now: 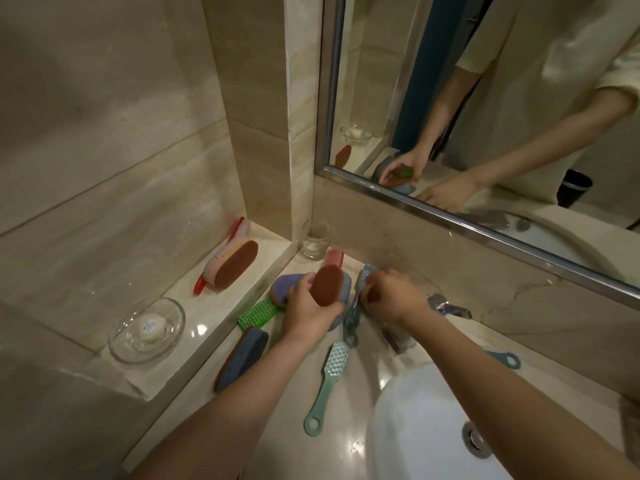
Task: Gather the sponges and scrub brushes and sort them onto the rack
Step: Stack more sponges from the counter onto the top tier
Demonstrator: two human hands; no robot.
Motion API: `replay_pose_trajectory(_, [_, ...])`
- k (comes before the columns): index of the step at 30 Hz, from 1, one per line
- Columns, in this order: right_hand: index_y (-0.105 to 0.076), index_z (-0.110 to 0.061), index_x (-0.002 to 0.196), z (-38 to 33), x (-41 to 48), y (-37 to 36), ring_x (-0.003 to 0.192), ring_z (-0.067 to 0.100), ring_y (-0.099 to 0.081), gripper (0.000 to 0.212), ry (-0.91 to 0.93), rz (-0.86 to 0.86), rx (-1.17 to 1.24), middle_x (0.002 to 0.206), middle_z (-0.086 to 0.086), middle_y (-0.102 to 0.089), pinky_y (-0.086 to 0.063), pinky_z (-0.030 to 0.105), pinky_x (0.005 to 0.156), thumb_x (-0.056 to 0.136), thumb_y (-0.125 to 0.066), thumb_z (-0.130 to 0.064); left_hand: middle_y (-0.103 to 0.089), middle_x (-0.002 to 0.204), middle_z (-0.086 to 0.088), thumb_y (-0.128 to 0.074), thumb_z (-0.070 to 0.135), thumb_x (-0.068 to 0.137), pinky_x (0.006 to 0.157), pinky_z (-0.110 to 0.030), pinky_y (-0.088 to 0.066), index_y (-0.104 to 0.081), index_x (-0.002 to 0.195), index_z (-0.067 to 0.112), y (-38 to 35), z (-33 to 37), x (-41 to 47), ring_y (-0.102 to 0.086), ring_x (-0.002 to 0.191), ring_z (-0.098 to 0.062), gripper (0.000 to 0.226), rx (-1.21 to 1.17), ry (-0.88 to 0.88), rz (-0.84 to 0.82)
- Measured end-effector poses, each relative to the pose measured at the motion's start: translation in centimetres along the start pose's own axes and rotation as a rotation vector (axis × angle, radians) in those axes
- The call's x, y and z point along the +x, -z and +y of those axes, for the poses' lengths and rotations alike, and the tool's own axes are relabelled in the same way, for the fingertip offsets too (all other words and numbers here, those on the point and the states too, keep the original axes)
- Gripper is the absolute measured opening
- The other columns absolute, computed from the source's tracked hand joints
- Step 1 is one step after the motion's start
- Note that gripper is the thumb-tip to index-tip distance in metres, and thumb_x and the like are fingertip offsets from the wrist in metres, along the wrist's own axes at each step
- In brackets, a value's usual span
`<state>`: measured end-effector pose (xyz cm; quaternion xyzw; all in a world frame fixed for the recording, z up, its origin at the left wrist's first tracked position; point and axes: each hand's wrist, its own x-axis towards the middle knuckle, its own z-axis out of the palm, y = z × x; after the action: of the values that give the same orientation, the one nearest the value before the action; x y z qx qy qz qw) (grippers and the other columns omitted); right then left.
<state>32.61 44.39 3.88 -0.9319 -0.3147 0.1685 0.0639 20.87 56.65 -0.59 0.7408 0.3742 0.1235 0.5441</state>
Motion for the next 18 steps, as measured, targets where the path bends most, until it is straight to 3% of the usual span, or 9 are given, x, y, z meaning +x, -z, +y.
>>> replay_pose_trajectory(3, [-0.042, -0.02, 0.134, 0.4, 1.1, -0.5, 0.118, 0.032, -0.046, 0.05, -0.064, -0.121, -0.154, 0.129, 0.01, -0.044, -0.049, 0.042, 0.089, 0.09, -0.056, -0.039, -0.049, 0.124, 0.004, -0.081, 0.031, 0.062, 0.091, -0.028, -0.044, -0.044, 0.136, 0.027, -0.6, -0.8, 0.7, -0.052, 0.112, -0.015, 0.082, 0.022, 0.011, 0.002])
replay_pose_trajectory(8, [-0.035, -0.02, 0.14, -0.1, 2.9, -1.4, 0.127, 0.035, -0.038, 0.049, -0.054, -0.161, -0.317, 0.14, 0.011, -0.034, -0.047, 0.044, 0.092, 0.095, -0.05, -0.033, -0.053, 0.124, 0.005, -0.074, 0.046, 0.051, 0.092, -0.042, -0.052, -0.045, 0.131, 0.034, -1.7, -1.5, 1.4, -0.056, 0.108, -0.016, 0.086, 0.038, 0.011, -0.009])
replay_pose_trajectory(13, [-0.027, -0.02, 0.147, -0.6, 4.7, -2.3, 0.128, 0.04, -0.037, 0.062, -0.102, -0.244, -0.471, 0.148, 0.012, -0.028, -0.044, 0.05, 0.096, 0.093, -0.055, -0.034, -0.05, 0.125, 0.005, -0.069, 0.055, 0.044, 0.094, -0.034, -0.051, -0.045, 0.135, 0.031, -2.5, -1.5, 1.8, -0.054, 0.109, -0.013, 0.097, 0.007, 0.023, -0.028])
replay_pose_trajectory(18, [-0.031, -0.016, 0.144, -0.4, 5.7, -3.1, 0.121, 0.035, -0.043, 0.059, -0.086, -0.184, -0.562, 0.138, 0.012, -0.039, -0.048, 0.041, 0.089, 0.092, -0.056, -0.03, -0.043, 0.128, 0.009, -0.067, 0.058, 0.044, 0.094, -0.028, -0.048, -0.041, 0.139, 0.034, -2.7, -1.6, 1.8, -0.05, 0.113, -0.009, 0.101, -0.003, 0.027, -0.036])
